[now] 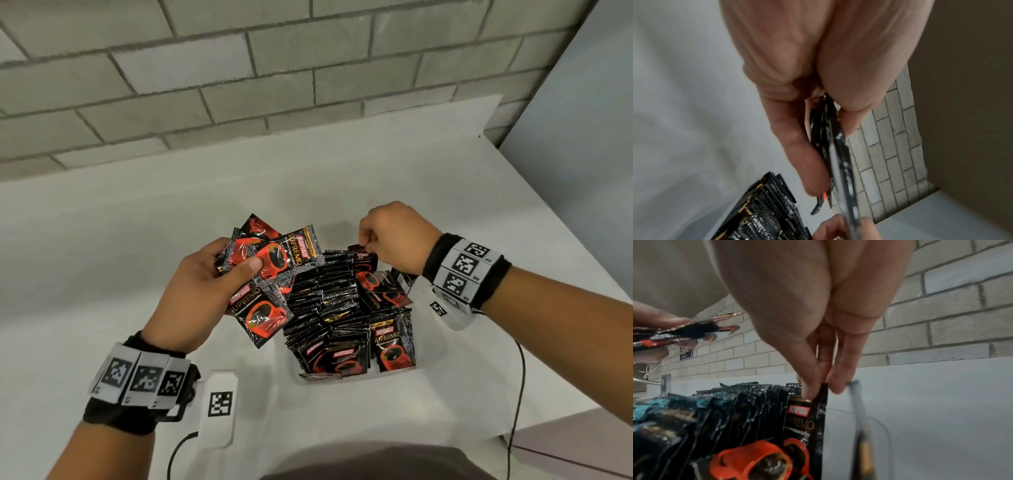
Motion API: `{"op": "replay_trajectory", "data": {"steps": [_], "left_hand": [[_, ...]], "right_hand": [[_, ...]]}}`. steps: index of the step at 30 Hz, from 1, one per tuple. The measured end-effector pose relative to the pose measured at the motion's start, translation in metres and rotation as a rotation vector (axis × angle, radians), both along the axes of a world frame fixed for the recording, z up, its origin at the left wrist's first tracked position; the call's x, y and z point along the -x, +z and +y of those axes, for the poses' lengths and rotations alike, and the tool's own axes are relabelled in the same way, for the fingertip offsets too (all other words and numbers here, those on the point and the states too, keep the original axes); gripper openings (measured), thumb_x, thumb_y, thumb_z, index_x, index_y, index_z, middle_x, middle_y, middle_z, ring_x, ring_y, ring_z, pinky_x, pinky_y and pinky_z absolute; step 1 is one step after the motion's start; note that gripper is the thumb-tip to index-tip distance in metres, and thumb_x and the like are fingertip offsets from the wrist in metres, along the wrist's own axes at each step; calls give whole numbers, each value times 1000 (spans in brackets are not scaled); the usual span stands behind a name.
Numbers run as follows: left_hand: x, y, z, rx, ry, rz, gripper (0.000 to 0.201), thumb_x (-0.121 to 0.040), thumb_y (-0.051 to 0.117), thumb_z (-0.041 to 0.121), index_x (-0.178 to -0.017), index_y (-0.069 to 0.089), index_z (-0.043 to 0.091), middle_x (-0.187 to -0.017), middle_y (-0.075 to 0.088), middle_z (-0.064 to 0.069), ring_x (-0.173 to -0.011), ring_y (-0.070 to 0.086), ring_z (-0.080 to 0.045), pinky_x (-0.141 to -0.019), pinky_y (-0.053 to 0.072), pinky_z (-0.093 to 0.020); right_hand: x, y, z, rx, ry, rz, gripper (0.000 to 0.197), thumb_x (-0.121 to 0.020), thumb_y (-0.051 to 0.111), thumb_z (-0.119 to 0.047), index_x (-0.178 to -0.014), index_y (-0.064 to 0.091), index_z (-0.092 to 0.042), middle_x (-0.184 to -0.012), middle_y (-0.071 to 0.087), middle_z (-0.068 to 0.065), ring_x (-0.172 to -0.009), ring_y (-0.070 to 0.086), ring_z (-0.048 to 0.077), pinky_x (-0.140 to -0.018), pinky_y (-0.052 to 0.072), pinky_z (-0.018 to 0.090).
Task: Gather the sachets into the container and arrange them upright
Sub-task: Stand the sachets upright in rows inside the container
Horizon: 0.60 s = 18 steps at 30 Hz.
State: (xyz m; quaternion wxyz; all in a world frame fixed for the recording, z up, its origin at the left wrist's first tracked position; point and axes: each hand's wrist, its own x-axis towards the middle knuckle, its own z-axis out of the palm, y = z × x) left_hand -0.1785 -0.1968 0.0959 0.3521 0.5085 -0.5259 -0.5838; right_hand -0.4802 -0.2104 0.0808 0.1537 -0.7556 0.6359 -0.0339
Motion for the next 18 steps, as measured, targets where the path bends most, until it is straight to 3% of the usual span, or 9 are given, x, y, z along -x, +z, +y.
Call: {"op": "replay_trajectory", "data": {"steps": [4,7,9,11,15,18], "left_hand": [[6,1,-2,6,-17,12,23,-91,69,18,-115,70,17,-104,79,-8,-91,78,-30,-70,64,-40],[16,3,-2,20,-46,19,22,-93,68,15,-115,70,15,-102,79,-8,-90,78,-29,-69,64,-36],[25,4,-2,30,-73,28,22,-93,68,14,-115,69,13,-102,79,-9,-91,77,-29,-73,63,-37],[34,4,-2,49,-107,27,24,-93,69,15,-116,70,13,-105,79,-9,-95,76,-29,-80,62,-41],[44,4,-1,68,-143,30,25,-91,70,17,-116,70,13,-107,78,-10,-101,75,-30,-89,59,-45],[39,3,0,61,-121,9,23,-92,69,16,-115,70,12,-104,78,-10,-96,76,-31,-83,61,-43]], "right_hand": [[9,12,2,65,-18,-70,13,-92,66,-16,-98,77,-18,-93,65,-5,-91,63,18,-80,49,30],[6,33,11,159,-105,-337,12,-93,67,-28,-93,77,-22,-87,71,-11,-81,66,9,-80,54,29],[-5,48,23,107,-173,-559,21,-91,66,-47,-89,76,-28,-79,73,-10,-77,69,9,-76,56,30],[-15,56,34,25,-172,-652,30,-82,72,-58,-92,74,-30,-76,73,-7,-72,70,10,-73,57,31],[-16,50,41,-29,-205,-702,26,-80,83,-32,-100,71,-21,-75,72,7,-61,72,19,-72,61,42],[-2,46,38,-48,-322,-900,19,-84,80,-15,-101,72,-13,-92,73,13,-71,73,39,-63,61,55]]}}
